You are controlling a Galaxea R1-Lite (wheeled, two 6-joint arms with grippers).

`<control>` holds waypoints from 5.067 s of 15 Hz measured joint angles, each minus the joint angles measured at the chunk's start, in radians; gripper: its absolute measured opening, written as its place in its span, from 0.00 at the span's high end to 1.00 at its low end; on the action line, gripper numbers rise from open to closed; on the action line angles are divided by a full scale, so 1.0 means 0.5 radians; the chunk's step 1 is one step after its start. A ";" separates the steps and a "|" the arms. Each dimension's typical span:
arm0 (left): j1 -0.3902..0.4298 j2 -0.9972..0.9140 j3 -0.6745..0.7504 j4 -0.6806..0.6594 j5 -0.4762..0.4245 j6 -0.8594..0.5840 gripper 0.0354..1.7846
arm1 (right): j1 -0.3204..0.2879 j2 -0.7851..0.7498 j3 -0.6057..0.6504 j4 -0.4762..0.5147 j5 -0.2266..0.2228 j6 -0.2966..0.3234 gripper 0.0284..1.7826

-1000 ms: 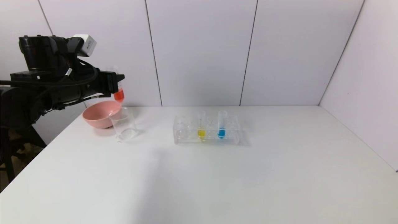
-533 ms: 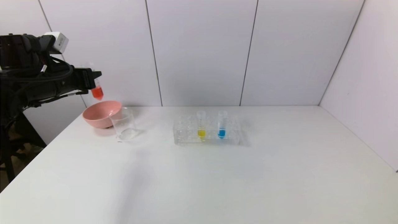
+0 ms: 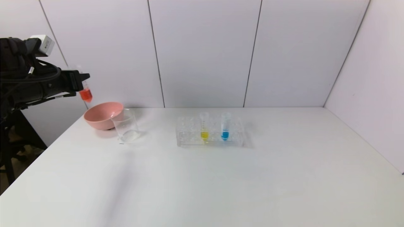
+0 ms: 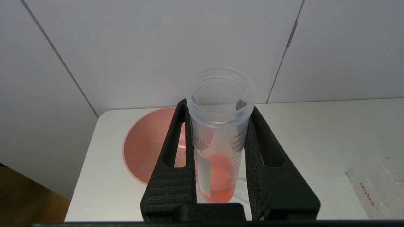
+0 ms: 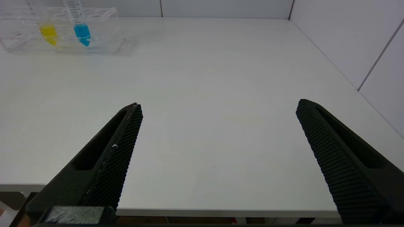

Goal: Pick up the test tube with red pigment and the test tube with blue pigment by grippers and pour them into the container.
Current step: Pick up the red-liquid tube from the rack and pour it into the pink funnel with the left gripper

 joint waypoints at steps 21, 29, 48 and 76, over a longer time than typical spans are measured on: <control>0.027 0.067 -0.055 0.011 -0.136 0.186 0.76 | 0.000 0.000 0.000 0.000 0.000 0.000 0.00; 0.054 0.068 -0.114 0.029 -0.178 0.308 0.76 | 0.001 0.000 0.000 0.000 0.000 0.000 0.00; 0.194 0.242 -0.603 0.840 -0.605 1.205 0.76 | 0.002 0.000 0.000 0.000 0.000 0.000 0.00; 0.196 0.650 -1.589 2.282 -0.786 2.688 0.76 | 0.001 0.000 0.000 0.001 0.000 0.000 0.00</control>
